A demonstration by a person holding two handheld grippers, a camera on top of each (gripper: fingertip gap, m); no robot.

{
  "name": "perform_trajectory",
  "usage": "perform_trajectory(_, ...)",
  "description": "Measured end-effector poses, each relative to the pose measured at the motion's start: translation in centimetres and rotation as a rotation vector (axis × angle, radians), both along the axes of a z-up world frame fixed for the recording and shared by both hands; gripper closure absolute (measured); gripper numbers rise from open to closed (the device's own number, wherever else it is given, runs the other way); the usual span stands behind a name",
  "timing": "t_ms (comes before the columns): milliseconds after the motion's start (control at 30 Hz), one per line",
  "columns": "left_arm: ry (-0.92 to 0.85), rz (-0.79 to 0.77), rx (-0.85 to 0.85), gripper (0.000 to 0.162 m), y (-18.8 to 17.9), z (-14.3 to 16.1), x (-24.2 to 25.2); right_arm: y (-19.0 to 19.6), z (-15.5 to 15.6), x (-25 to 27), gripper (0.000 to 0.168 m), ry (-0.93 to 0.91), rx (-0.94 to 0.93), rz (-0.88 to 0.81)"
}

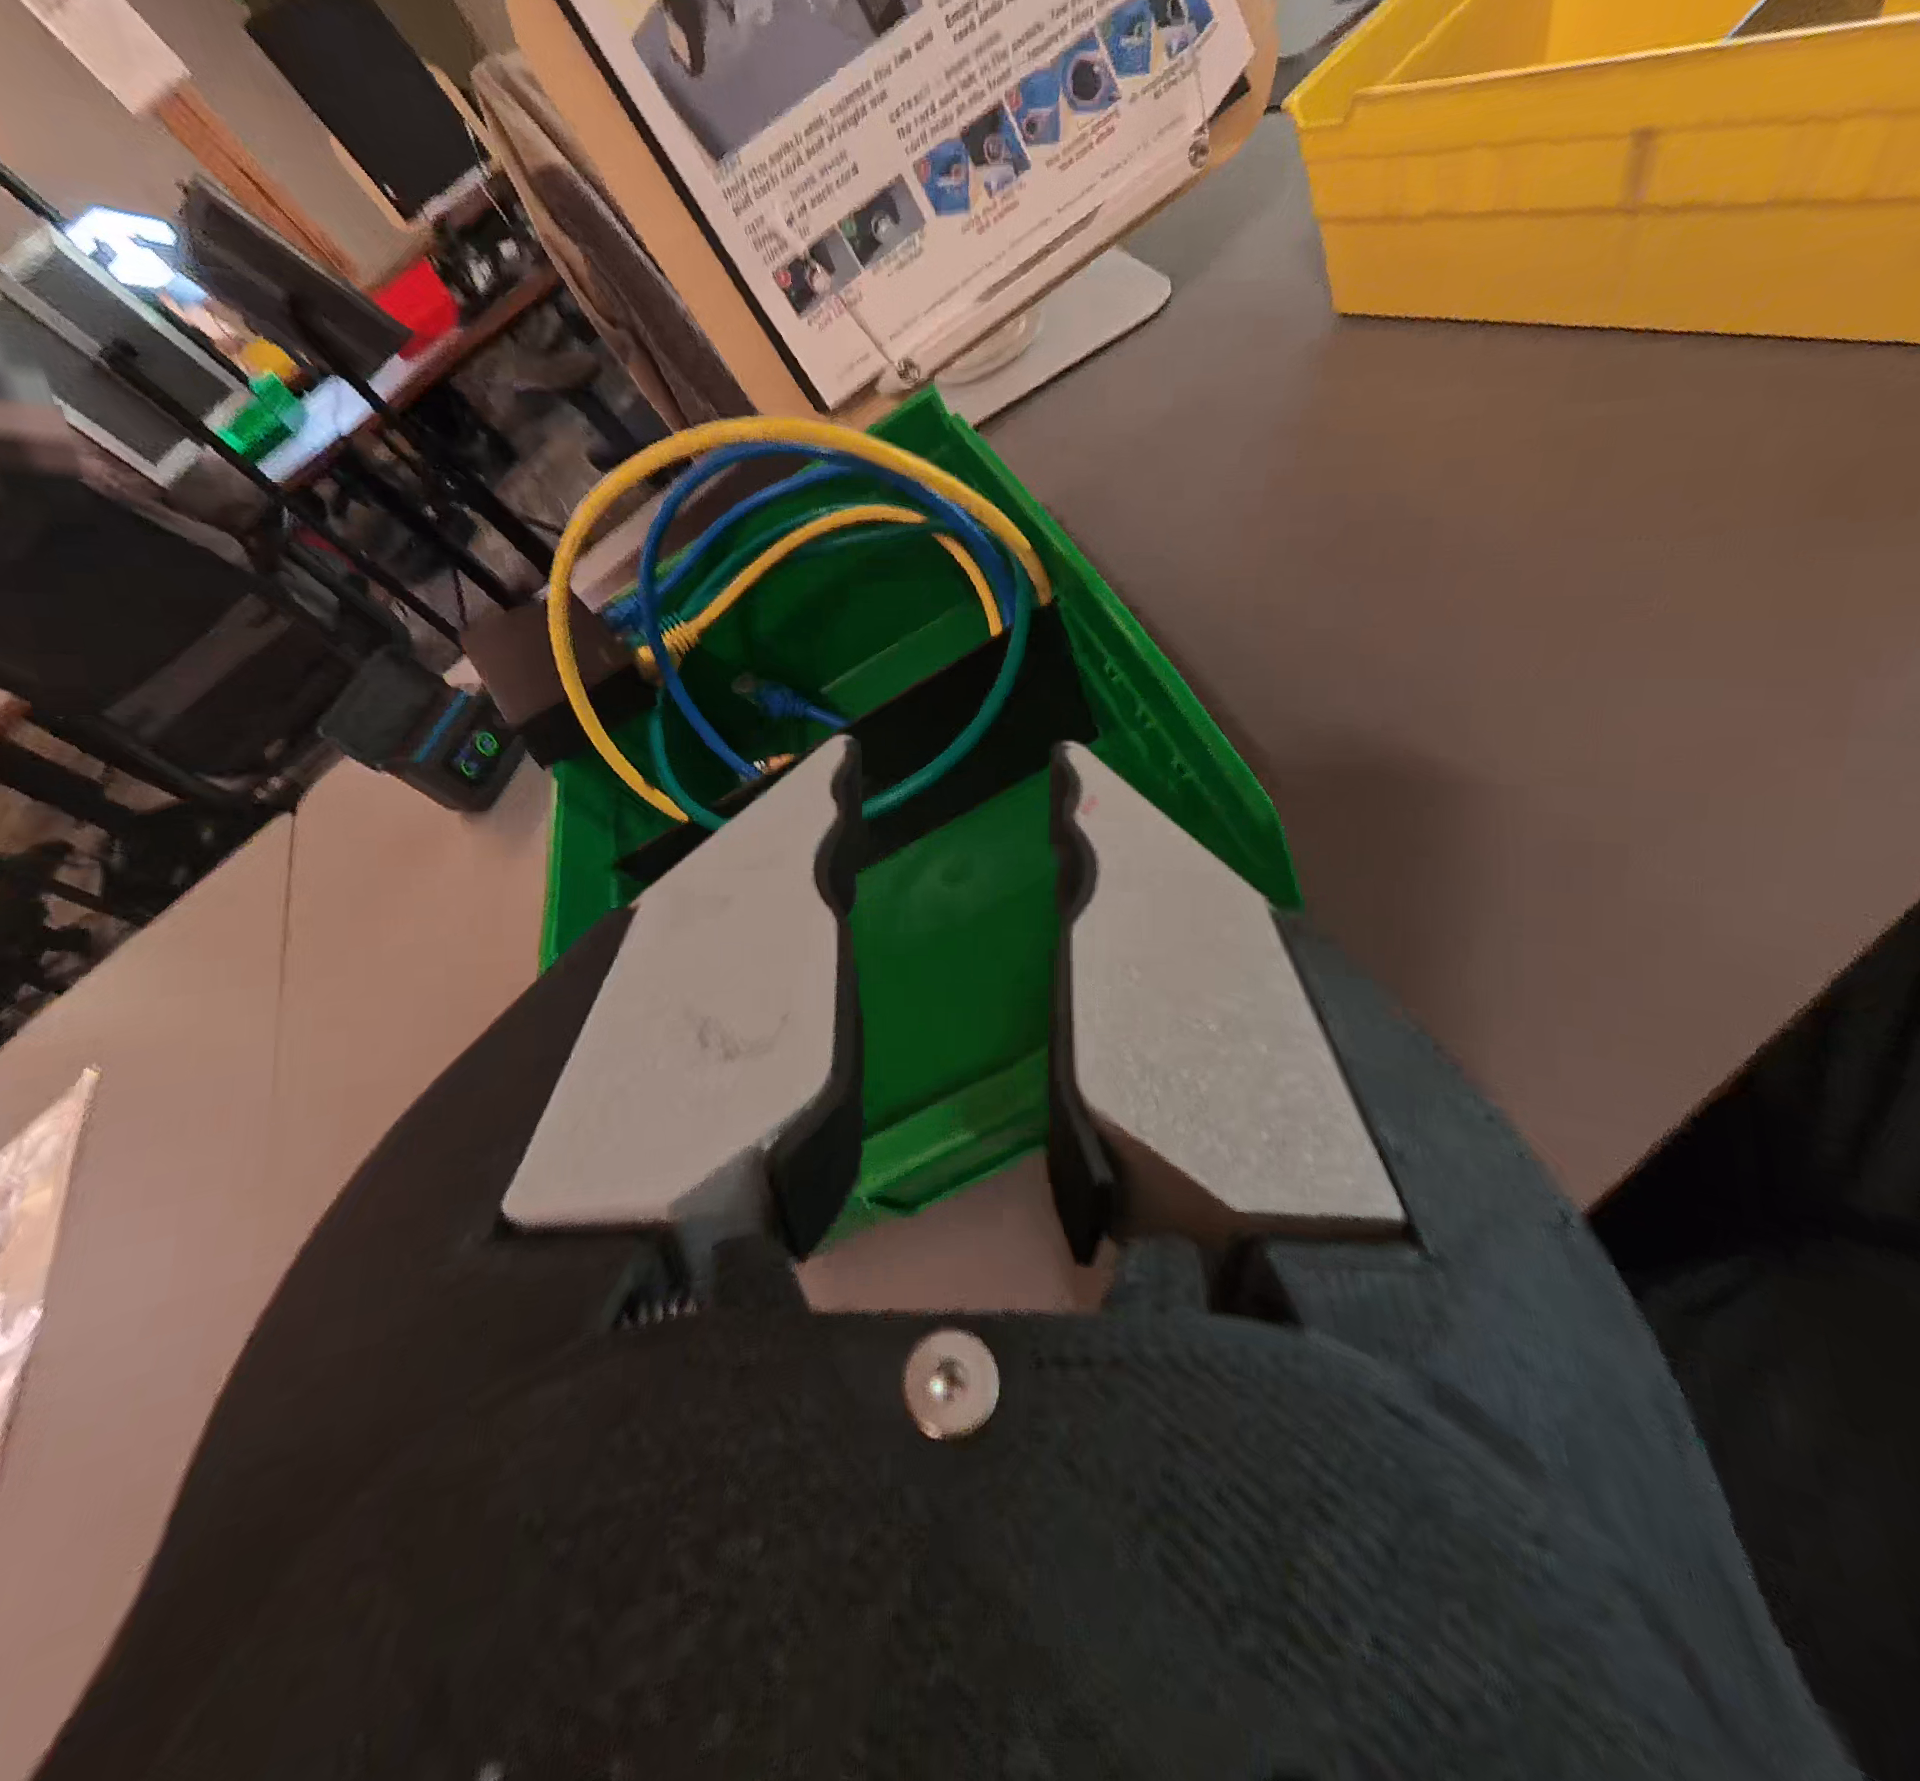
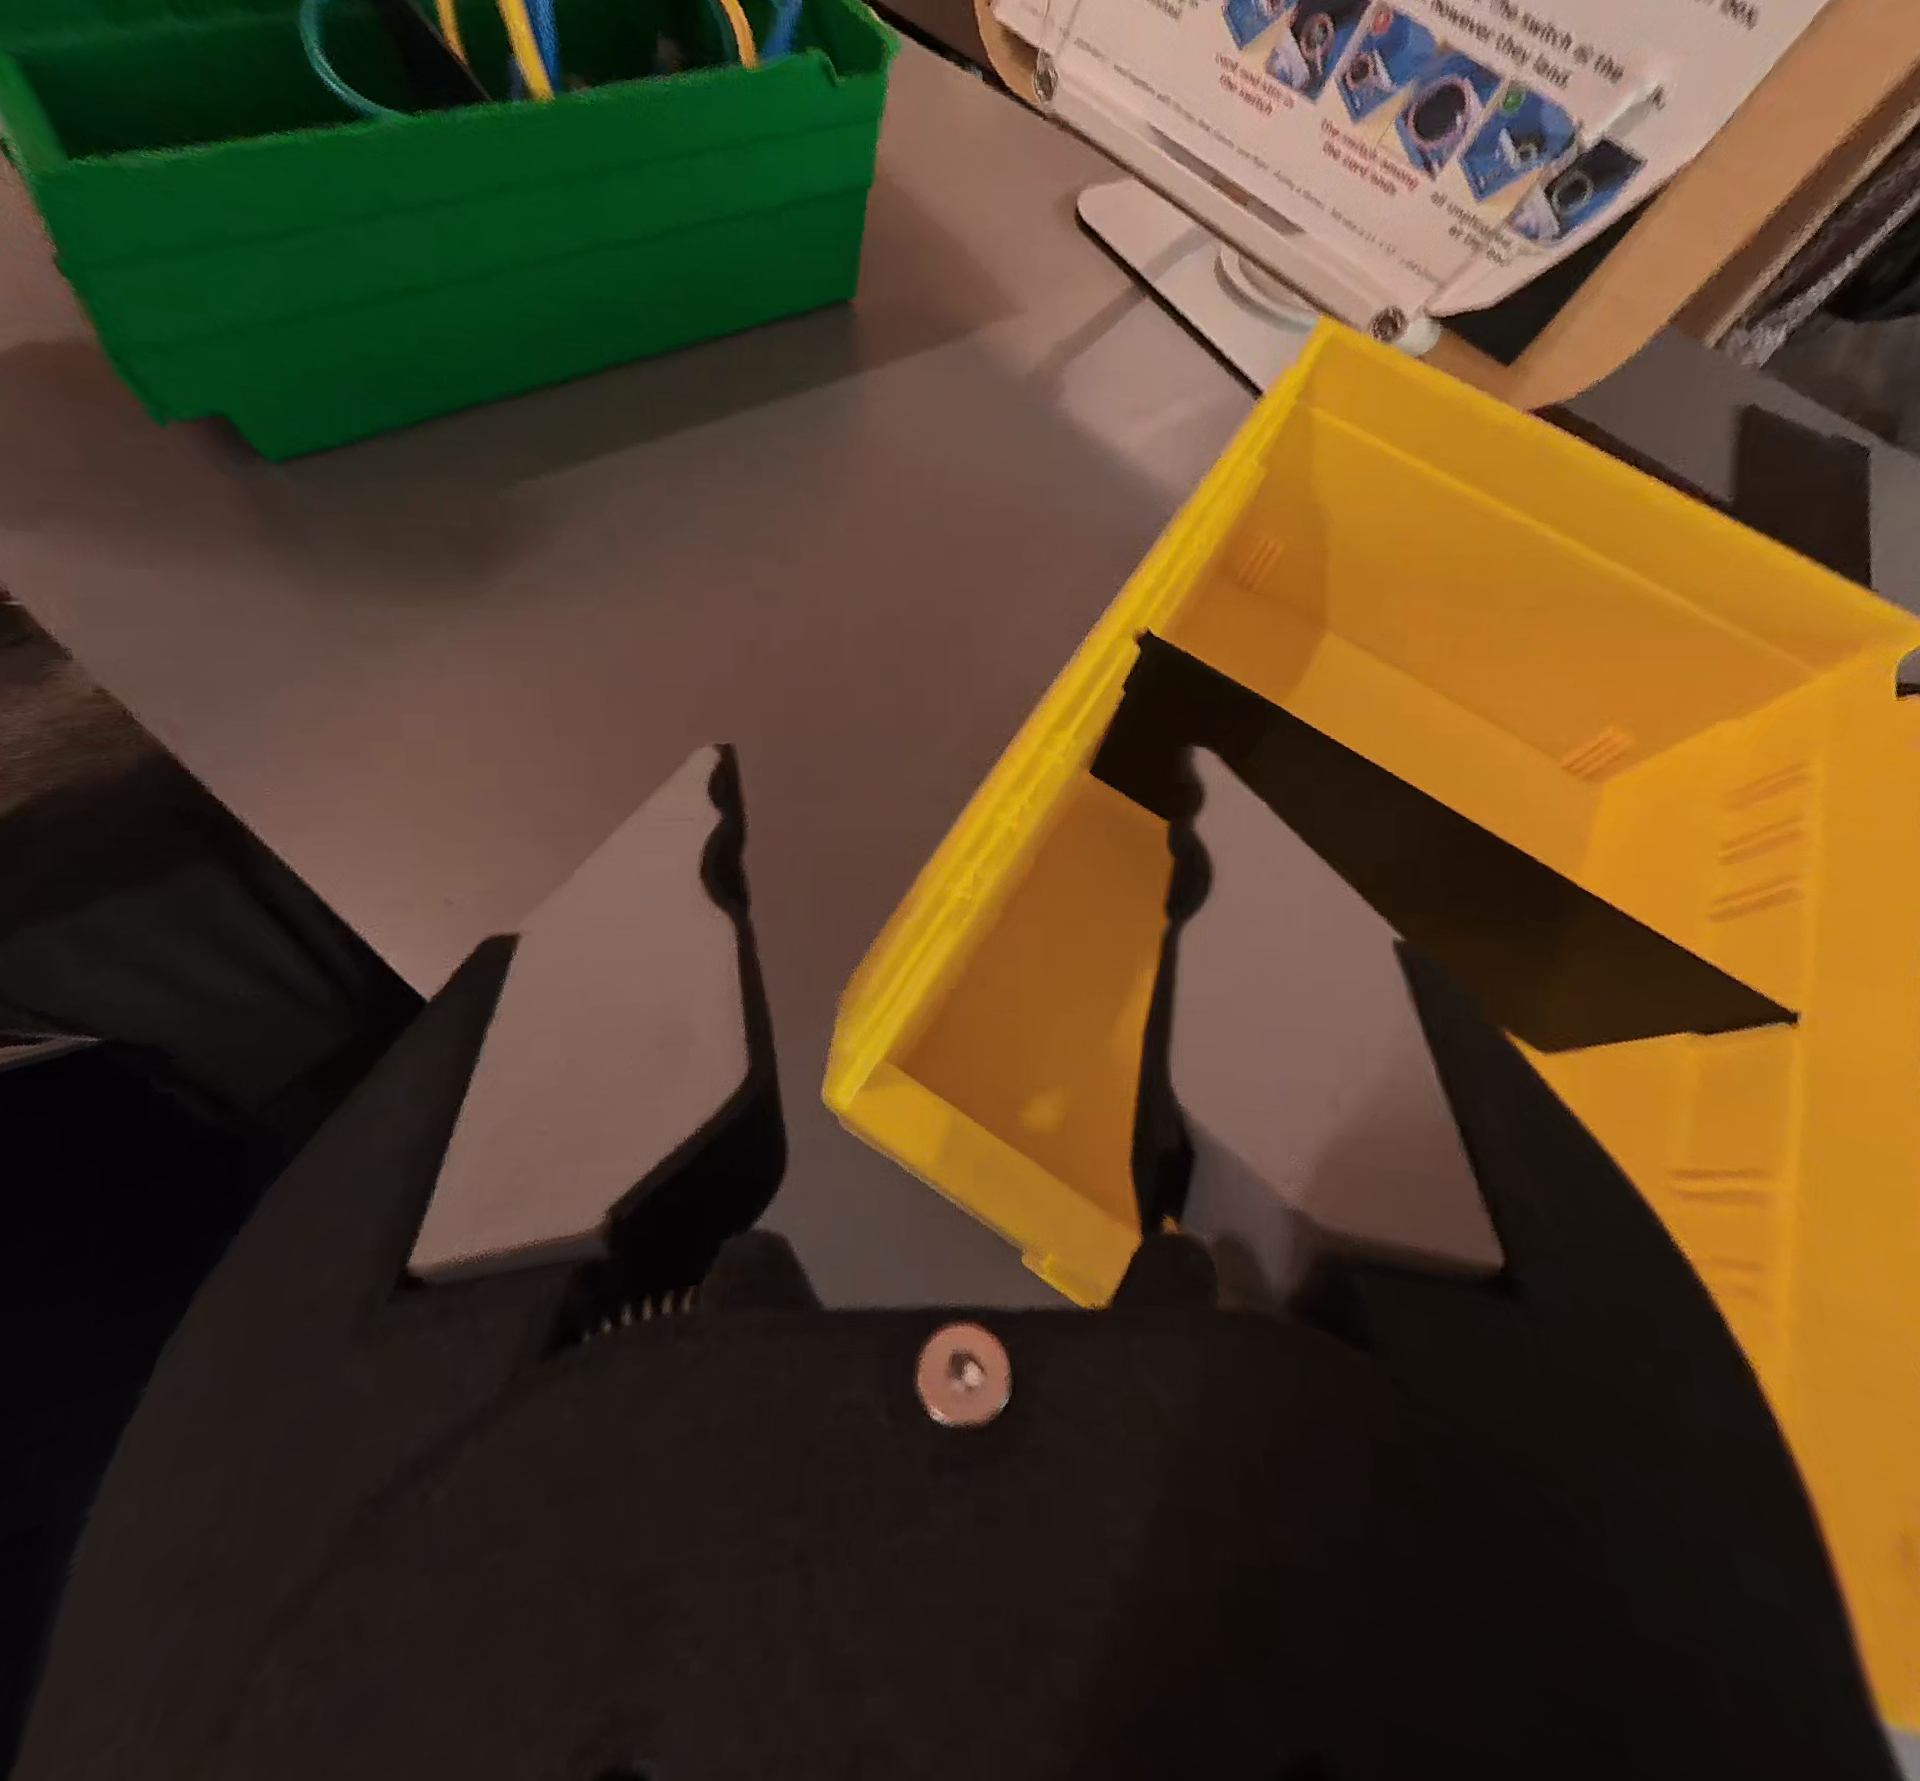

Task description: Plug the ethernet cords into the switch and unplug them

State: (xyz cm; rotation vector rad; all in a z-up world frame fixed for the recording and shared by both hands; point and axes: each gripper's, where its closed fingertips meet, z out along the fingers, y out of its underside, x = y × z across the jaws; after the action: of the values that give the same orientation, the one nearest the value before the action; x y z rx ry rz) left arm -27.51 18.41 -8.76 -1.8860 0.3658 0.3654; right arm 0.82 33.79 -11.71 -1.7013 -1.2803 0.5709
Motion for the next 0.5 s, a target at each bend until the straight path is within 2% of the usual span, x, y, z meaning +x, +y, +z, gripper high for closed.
perform_trajectory(67,0.054,-0.024,0.040,0.144,0.0,0.7,0.3,-1.6,2.0,-0.9,0.105,0.096,0.002,0.065)
perform_trajectory(100,0.070,-0.020,0.062,0.147,0.0,1.0,0.3,-2.3,3.0,-1.3,0.105,0.148,0.001,0.089)
perform_trajectory(233,0.092,-0.005,0.059,0.148,-0.2,1.1,0.0,-3.7,5.3,-1.7,0.086,0.251,-0.004,0.116)
perform_trajectory(500,0.123,-0.024,0.049,0.158,-0.2,0.9,0.5,-3.9,4.8,-2.2,0.067,0.219,0.017,0.111)
